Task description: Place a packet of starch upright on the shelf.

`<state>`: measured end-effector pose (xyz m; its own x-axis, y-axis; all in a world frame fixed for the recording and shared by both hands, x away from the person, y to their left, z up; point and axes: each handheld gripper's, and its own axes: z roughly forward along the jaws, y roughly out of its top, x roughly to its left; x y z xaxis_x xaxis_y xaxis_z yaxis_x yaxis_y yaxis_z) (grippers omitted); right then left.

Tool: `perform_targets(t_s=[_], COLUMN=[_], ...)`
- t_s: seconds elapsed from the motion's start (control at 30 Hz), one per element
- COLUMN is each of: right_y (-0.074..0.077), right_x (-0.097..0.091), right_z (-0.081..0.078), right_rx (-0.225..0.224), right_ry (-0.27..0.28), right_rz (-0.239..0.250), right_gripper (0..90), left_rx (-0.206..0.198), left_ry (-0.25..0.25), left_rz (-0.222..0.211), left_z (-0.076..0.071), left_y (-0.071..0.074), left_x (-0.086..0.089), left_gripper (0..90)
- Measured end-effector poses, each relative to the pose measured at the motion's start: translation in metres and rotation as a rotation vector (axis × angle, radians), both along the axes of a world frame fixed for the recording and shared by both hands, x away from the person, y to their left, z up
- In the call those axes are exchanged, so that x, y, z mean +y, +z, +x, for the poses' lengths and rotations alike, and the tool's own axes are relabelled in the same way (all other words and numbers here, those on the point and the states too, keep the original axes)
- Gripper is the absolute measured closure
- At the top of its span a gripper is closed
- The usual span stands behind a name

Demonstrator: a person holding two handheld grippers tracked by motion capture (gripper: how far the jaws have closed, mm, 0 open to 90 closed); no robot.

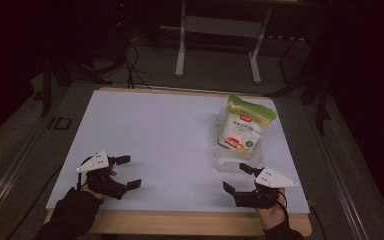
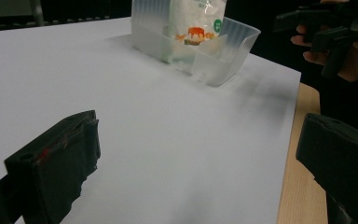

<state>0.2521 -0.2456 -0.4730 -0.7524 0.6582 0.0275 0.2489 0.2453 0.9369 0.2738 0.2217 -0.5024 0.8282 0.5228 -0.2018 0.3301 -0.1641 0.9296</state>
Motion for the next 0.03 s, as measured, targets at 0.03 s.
perform_targets(t_s=[0.03], right_y=[0.0], right_x=[0.0], right_z=[0.0001], right_rx=[-0.001], right_ry=[-0.001], right_rz=[0.0], right_gripper=[13.4], left_rx=[0.001], left_ry=[-0.001], left_rz=[-0.001], left_z=[0.0001], left_y=[-0.0001], left_x=[-0.0001], left_gripper=[0.0])
